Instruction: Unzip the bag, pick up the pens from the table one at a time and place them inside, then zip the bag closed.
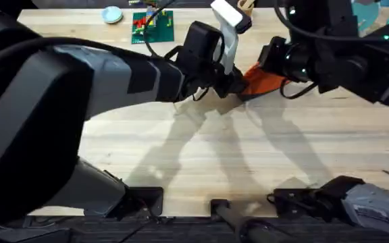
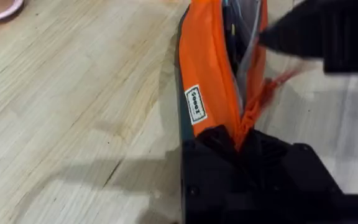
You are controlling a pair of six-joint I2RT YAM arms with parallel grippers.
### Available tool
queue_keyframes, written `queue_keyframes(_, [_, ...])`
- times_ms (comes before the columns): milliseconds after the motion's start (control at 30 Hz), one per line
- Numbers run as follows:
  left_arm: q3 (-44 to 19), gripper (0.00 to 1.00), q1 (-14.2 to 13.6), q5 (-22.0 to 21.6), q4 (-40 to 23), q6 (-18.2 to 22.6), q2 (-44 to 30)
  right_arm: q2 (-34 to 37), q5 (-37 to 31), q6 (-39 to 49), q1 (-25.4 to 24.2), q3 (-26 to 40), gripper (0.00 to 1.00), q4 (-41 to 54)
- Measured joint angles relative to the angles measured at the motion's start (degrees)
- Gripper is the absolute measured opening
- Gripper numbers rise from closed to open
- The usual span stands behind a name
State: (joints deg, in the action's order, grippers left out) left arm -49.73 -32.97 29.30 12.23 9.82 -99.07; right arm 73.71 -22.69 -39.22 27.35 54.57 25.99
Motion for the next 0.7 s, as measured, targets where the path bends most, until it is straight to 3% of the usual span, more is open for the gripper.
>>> queue_keyframes(500, [0.01, 0.043, 0.00, 0.00, 0.00, 0.00, 0.00, -0.15, 1.54, 5.30, -11.23, 0.00, 0.030, 0.64])
queue_keyframes(700, [0.01, 0.043, 0.00, 0.00, 0.00, 0.00, 0.00, -2.64, 1.84, 10.14, -12.07, 0.00, 0.030, 0.77])
